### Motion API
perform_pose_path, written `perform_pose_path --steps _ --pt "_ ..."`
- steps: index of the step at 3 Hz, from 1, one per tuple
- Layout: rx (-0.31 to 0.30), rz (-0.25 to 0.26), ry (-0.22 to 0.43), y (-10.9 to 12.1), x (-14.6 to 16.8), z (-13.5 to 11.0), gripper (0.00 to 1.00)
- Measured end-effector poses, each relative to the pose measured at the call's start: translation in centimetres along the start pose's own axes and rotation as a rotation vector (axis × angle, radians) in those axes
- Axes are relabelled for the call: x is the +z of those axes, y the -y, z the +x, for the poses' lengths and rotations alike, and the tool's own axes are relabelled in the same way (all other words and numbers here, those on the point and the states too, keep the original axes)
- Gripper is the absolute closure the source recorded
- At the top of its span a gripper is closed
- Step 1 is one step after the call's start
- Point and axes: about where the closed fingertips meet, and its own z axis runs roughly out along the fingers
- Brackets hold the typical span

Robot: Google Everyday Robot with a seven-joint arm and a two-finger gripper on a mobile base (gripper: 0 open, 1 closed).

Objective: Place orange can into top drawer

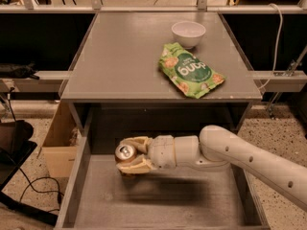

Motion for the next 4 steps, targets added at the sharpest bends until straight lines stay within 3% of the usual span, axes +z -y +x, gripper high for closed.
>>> perform_pose_path --steps 1,3,4 --pt "0.000 0.000 0.000 0.0 0.0 0.0 0.04" --pt "-0.005 -0.005 -0.004 -0.1 -0.2 -0.4 0.00" --pt "-0.031 -0.029 -0.025 -0.7 -1.3 -2.2 0.00"
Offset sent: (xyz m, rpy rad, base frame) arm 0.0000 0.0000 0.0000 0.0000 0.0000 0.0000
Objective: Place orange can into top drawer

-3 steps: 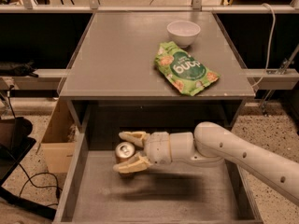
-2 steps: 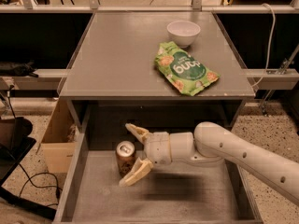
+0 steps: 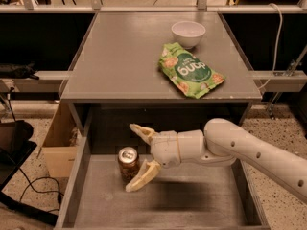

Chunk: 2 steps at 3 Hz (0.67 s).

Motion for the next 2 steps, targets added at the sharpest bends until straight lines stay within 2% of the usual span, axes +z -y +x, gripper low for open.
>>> perform_pose_path --steps 1,2 --pt "-0.053 -0.056 -0.064 1.2 -4.5 -4.3 0.00" --pt "-0.163 -0.111 -0.168 1.7 -8.7 -8.3 0.00"
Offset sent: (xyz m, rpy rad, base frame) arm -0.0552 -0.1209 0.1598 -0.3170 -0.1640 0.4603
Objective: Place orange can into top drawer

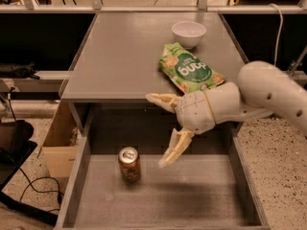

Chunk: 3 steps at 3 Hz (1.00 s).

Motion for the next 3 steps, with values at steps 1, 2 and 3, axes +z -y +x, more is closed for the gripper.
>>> perform_pose_path --steps 1,2,3 --pt "-0.118 -0.059 -0.095 -1.3 -5.0 -3.1 0.00" --pt "-0.153 -0.121 -0.220 -4.2 -9.7 -4.0 0.00" --pt "-0.116 -0.059 -0.446 -5.9 -14.1 -2.8 0.00"
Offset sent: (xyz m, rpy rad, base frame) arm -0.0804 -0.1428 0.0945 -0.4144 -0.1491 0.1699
